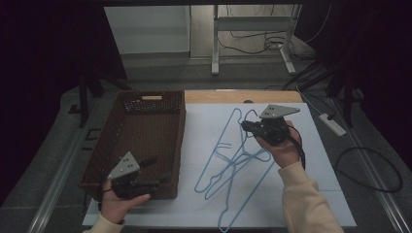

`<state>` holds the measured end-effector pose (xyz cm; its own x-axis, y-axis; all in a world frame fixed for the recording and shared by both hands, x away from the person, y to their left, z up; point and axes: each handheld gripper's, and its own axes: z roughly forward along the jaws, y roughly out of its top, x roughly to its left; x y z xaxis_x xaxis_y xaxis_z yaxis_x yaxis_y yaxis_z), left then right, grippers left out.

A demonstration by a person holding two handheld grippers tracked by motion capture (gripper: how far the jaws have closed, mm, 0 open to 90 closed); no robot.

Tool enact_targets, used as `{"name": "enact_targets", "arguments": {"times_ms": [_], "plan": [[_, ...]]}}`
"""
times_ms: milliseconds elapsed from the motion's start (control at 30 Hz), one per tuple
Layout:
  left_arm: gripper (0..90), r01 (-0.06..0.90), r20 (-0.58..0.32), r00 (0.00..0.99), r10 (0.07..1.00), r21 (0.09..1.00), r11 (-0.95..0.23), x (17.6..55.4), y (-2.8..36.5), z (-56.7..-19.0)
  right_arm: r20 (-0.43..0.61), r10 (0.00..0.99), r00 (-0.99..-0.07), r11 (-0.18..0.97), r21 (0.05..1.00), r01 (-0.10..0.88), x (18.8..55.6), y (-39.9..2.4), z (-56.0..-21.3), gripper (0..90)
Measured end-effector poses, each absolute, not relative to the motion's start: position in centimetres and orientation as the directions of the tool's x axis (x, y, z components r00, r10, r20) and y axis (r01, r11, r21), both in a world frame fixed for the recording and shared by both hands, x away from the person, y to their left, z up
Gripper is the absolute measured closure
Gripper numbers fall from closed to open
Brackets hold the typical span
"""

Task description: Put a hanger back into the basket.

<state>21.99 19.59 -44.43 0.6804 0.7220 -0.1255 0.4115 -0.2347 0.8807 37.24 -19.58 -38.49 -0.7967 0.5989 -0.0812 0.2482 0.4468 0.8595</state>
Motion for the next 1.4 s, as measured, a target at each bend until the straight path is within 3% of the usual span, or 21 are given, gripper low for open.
{"name": "enact_targets", "arguments": {"times_ms": [633,1167,1300,1400], "plan": [[28.3,0.470,-0.179,0.754,0.633,0.819,-0.329,25.2,10.8,-43.1,-0.102,0.590,-0.801,0.448,0.867,0.220,35.9,-19.1,-37.4,86.0],[30.1,0.521,-0.201,0.760,0.618,0.757,-0.395,27.5,5.2,-43.8,-0.087,0.587,-0.805,0.441,0.868,0.228,35.7,-18.9,-37.8,86.0],[33.6,0.540,-0.211,0.758,0.618,0.735,-0.411,28.0,3.7,-44.9,-0.082,0.583,-0.808,0.440,0.868,0.230,35.7,-18.8,-37.8,86.0],[41.3,0.551,-0.211,0.753,0.623,0.719,-0.423,28.5,3.0,-45.4,-0.082,0.582,-0.809,0.441,0.868,0.229,35.7,-18.8,-37.9,86.0]]}}
